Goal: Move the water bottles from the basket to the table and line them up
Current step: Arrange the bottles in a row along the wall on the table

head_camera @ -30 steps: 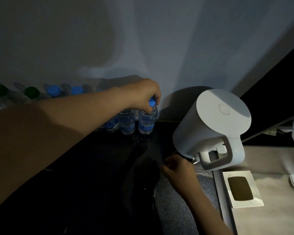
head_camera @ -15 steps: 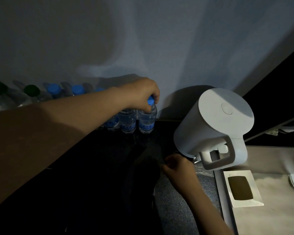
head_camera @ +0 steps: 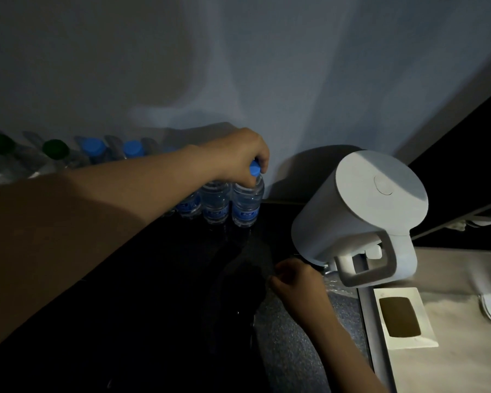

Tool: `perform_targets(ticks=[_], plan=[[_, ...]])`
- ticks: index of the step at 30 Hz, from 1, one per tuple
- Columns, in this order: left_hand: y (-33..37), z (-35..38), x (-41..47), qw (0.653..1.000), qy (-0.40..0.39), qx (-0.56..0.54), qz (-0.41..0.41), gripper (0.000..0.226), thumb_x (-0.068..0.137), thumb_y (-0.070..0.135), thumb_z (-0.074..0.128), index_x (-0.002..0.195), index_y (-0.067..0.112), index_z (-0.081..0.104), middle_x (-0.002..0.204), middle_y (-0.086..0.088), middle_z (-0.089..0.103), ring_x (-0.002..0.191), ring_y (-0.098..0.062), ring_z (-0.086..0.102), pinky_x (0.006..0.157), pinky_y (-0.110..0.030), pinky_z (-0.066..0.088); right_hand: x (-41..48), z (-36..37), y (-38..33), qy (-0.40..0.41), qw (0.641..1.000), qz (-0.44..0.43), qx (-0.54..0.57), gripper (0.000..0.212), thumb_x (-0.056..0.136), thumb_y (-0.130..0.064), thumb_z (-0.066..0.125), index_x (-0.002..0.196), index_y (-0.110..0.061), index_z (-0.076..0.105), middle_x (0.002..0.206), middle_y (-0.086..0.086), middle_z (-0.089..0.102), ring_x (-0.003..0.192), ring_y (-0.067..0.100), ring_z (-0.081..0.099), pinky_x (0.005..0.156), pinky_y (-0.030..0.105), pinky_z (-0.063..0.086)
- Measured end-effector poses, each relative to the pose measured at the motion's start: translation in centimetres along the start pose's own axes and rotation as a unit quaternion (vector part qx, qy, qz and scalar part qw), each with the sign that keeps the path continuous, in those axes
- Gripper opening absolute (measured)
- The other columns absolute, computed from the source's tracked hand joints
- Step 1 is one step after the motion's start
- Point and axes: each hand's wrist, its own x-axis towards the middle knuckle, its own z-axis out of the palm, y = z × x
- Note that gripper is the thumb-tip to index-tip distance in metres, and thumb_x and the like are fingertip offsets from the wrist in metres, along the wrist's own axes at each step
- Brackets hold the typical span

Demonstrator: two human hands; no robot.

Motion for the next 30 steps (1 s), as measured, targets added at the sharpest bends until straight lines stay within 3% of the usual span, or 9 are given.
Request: perform_targets(ticks=[6,12,17,21,26,30], plan=[[0.5,0.1,0.0,1.000,-0.010,-0.010,0.004,0.026,0.072,0.011,0.071,0.097,0.017,0.071,0.103,-0.001,0.064,0.091,-0.017,0.060,0.081,-0.033,0.052,-0.2,0.1,0.0,-0.006,1.000,0.007,0.005,0.020,0.080,-0.024,0.070,0.098,-0.017,0.067,0.078,-0.009,0.062,0.077,0.008,0.061,0.058,0.008,0.039],[0.2,0.2,-0.4,1.000,-0.007,-0.005,0.004,0.024,0.072,0.014,0.072,0.096,0.018,0.070,0.094,0.006,0.058,0.087,-0.013,0.057,0.074,-0.025,0.045,-0.4,0.2,0.2,-0.001,1.000,0.008,0.009,0.020,0.079,-0.021,0.070,0.098,-0.016,0.067,0.075,-0.010,0.060,0.070,0.004,0.055,0.055,0.005,0.039],[0.1,0.2,-0.6,1.000,-0.003,-0.001,0.005,0.025,0.072,0.013,0.072,0.096,0.017,0.071,0.093,0.007,0.056,0.086,-0.012,0.056,0.076,-0.026,0.047,-0.5,0.2,0.0,-0.008,1.000,0.012,0.011,0.020,0.078,-0.019,0.070,0.098,-0.013,0.068,0.085,0.000,0.070,0.080,0.013,0.064,0.072,0.025,0.052],[0.2,0.2,-0.8,1.000,-0.004,-0.009,0.010,0.023,0.072,0.012,0.071,0.094,0.017,0.070,0.092,0.007,0.057,0.086,-0.013,0.057,0.079,-0.030,0.050,-0.7,0.3,-0.1,-0.006,1.000,0.011,0.016,0.019,0.078,-0.019,0.072,0.096,-0.014,0.067,0.076,-0.007,0.063,0.068,0.004,0.056,0.058,0.007,0.042],[0.3,0.5,-0.9,1.000,0.010,-0.015,0.001,0.024,0.075,0.010,0.067,0.098,0.015,0.069,0.101,0.000,0.060,0.094,-0.018,0.057,0.082,-0.030,0.047,-0.9,0.3,-0.5,-0.006,1.000,0.013,0.014,0.020,0.079,-0.019,0.070,0.097,-0.012,0.067,0.087,0.001,0.070,0.079,0.013,0.063,0.072,0.023,0.048],[0.3,0.7,-1.0,1.000,0.012,-0.015,-0.010,0.028,0.078,0.012,0.066,0.105,0.016,0.066,0.111,-0.005,0.057,0.102,-0.021,0.055,0.087,-0.034,0.047,-1.2,0.2,-0.6,-0.012,1.000,0.012,0.018,0.023,0.080,-0.019,0.070,0.101,-0.012,0.067,0.089,0.000,0.070,0.077,0.008,0.060,0.073,0.021,0.050]])
